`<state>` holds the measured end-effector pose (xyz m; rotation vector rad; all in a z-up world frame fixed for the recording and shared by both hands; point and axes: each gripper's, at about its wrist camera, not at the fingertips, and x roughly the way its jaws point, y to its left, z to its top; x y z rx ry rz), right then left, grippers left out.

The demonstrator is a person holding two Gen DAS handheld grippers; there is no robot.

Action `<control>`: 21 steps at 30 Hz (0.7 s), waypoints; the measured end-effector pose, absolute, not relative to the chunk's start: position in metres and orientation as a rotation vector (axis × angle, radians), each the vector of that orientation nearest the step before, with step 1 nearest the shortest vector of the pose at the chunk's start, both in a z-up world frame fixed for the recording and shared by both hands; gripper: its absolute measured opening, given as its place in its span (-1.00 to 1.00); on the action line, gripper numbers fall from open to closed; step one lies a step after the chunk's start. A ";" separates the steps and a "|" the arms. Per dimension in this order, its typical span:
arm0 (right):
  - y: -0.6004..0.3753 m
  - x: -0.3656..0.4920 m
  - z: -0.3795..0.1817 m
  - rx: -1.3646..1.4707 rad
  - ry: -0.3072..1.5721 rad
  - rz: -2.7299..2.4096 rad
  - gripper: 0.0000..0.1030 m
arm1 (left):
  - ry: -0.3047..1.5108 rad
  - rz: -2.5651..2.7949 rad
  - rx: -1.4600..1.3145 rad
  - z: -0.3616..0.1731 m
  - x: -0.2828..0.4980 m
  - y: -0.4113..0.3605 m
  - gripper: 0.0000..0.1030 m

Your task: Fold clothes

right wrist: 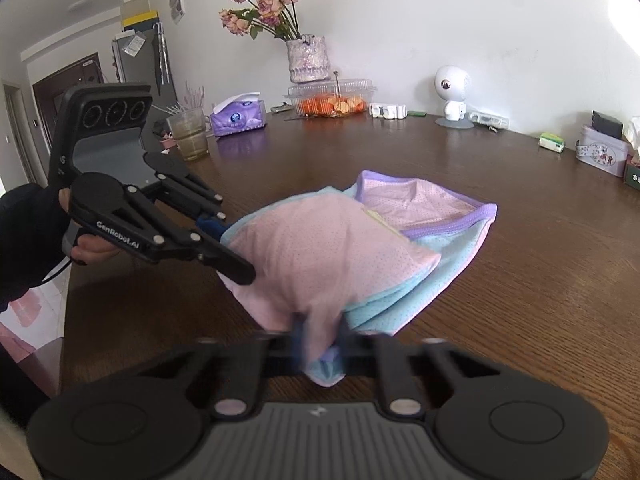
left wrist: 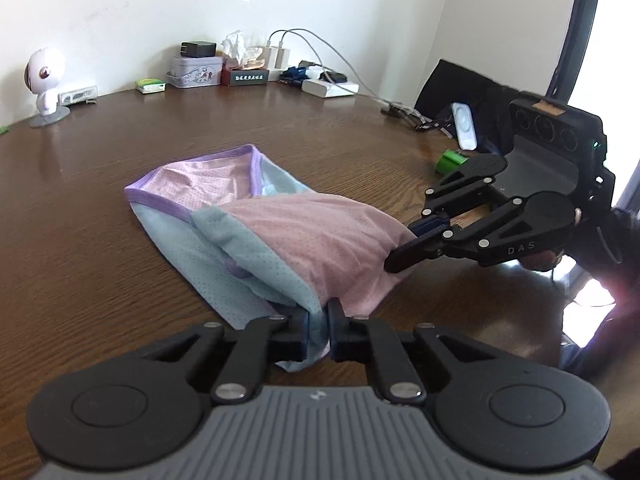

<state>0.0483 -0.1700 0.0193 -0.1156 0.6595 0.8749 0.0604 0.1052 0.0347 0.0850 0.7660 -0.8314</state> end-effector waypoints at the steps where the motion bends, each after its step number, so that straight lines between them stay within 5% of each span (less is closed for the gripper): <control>1: -0.171 0.047 0.021 -0.112 0.654 0.882 -0.87 | 0.775 -0.827 0.077 0.034 0.060 0.107 -0.63; 2: -0.173 0.045 0.023 -0.110 0.649 0.890 -0.86 | 0.782 -0.817 0.080 0.032 0.060 0.107 -0.31; 4: -0.177 0.046 0.023 -0.092 0.650 0.892 -0.60 | 0.781 -0.811 0.088 0.028 0.058 0.106 -0.23; 6: -0.180 0.050 0.019 -0.088 0.669 0.866 -0.15 | 0.804 -0.830 0.083 0.028 0.058 0.102 -0.72; 8: -0.180 0.055 0.015 -0.080 0.694 0.835 -0.38 | 0.812 -0.852 0.097 0.028 0.053 0.099 -0.84; 9: -0.181 0.055 0.015 -0.064 0.711 0.859 -0.81 | 0.814 -0.857 0.102 0.028 0.050 0.100 -0.83; 10: -0.181 0.053 0.015 -0.054 0.724 0.883 -0.83 | 0.817 -0.863 0.104 0.029 0.046 0.102 -0.77; 12: -0.181 0.044 0.019 -0.087 0.723 0.914 -0.83 | 0.809 -0.900 0.095 0.034 0.038 0.110 -0.25; 13: -0.183 0.040 0.023 -0.099 0.720 0.922 -0.74 | 0.782 -0.924 0.083 0.040 0.034 0.115 0.17; 14: -0.185 0.036 0.026 -0.111 0.716 0.930 -0.72 | 0.745 -0.944 0.057 0.046 0.032 0.119 0.32; 15: -0.187 0.033 0.030 -0.115 0.708 0.936 -0.68 | 0.716 -0.955 0.030 0.052 0.032 0.123 0.36; 18: -0.196 0.045 0.040 -0.002 0.667 0.915 -0.14 | 0.723 -0.902 -0.046 0.059 0.055 0.119 0.38; 21: -0.196 0.068 0.037 0.090 0.702 0.842 -0.13 | 0.810 -0.729 -0.079 0.046 0.091 0.105 0.35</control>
